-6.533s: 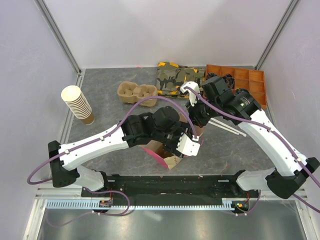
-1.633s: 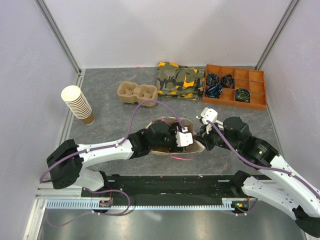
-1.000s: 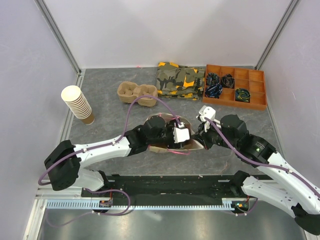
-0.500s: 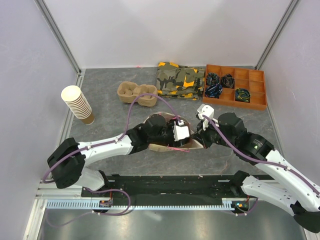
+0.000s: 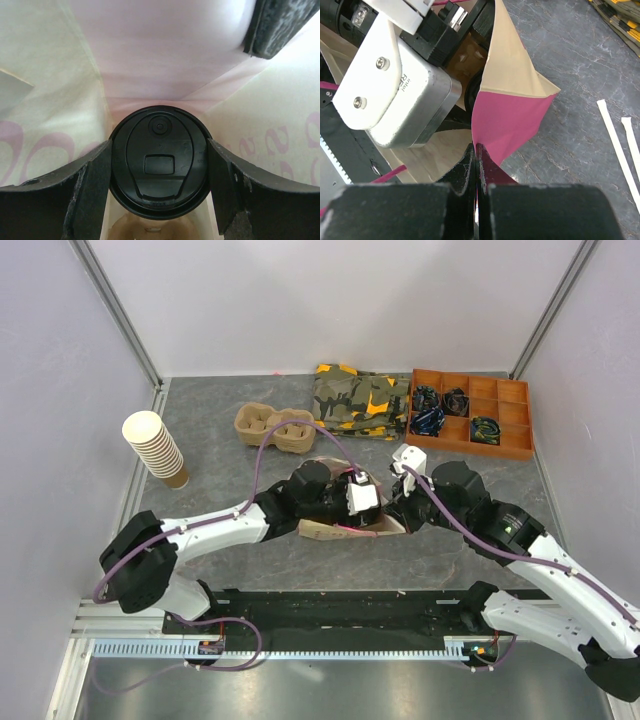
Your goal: Pack the takeout coffee
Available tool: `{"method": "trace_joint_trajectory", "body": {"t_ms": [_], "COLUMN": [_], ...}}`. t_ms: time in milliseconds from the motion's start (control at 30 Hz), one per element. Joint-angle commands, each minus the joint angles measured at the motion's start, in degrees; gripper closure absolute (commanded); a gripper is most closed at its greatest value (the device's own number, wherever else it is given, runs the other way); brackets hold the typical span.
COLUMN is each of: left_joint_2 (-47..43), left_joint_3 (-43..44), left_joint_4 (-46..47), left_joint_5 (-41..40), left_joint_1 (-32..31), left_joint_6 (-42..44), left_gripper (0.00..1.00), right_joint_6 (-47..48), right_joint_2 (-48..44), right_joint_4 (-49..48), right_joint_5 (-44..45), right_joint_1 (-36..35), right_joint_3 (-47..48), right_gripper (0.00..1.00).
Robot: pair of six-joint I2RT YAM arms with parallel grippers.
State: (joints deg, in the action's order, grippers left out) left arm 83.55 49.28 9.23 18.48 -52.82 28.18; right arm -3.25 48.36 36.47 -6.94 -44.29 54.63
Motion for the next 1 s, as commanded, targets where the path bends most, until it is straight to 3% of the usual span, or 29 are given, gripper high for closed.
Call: {"method": "trace_joint_trajectory", "body": {"t_ms": [0,200,333,633,967], "left_joint_2": [3.64,0.04,-3.21,-5.32,-5.16], "left_joint_3": [-1.82,-5.32,-9.89,-15.43,-16.41], "left_joint_4": [-8.62,-7.04,-0.64,7.11,9.05], "left_joint_5": [-2.48,-0.64,1.2,2.52,2.52], "left_joint_1": [1.66,1.66,1.58,0.53,-0.8], "left_joint_6": [1.26,2.49,5.3,8.55,10.23], "left_gripper": [0.73,0.77,0.78,0.78,0.77], "right_joint_6": [-1.06,0.08,2.8,17.04,17.75], "right_joint_2": [0.16,-1.07,-3.18,-6.08,-6.26], "right_joint_4": [1.76,1.94,0.54,-2.81,-1.14], "right_joint_5": [0.17,-0.18,-0.79,-4.49,-6.77], "right_joint_1": [-0.27,-0.27,-0.27,-0.27,-0.36], "right_joint_3": [2.41,0.66,-1.8,-6.11,-5.33], "right_gripper": [1.0,1.0,1.0,1.0,1.0]}}
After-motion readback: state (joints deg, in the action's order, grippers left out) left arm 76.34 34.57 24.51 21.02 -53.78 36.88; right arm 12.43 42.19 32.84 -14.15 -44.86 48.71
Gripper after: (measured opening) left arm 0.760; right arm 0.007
